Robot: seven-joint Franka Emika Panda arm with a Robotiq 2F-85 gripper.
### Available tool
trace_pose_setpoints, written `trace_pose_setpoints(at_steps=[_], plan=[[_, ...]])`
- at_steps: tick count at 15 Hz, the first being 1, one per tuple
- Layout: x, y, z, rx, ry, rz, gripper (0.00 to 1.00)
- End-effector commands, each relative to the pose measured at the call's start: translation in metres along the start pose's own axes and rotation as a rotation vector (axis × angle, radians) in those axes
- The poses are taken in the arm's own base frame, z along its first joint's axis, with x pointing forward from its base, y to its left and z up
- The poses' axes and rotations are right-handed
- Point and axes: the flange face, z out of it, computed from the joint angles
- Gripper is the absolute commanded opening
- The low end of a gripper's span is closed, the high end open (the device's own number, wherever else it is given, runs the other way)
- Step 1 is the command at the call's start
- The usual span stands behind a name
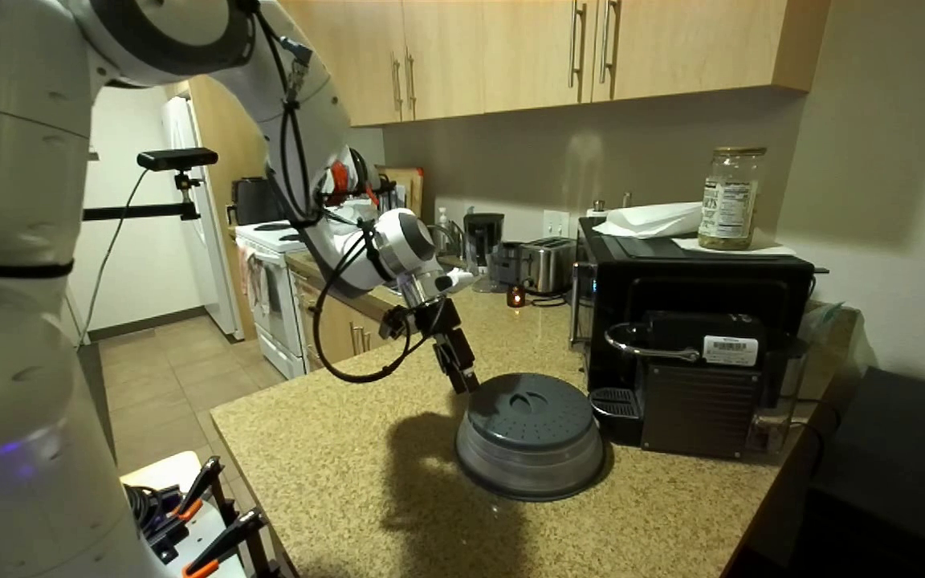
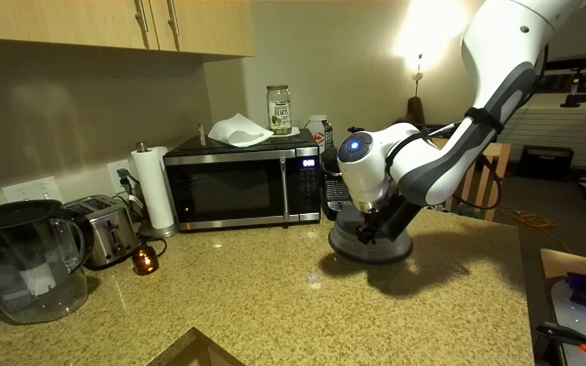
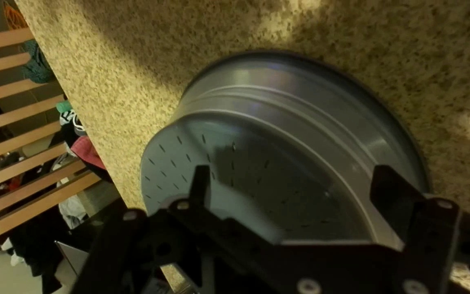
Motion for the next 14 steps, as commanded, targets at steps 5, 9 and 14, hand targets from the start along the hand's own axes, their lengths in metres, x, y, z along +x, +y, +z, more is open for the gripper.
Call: trace_pose_setpoints(at_steps=[5,9,14], plan=[[0.004,0.047,-0.029,0.009,-0.117,0.075,1.00],[0.007,0.069,-0.059,0.035,-0.113,0.095,1.00],[0.009,0.088,-0.086,0.104,-0.117,0.081,1.00]])
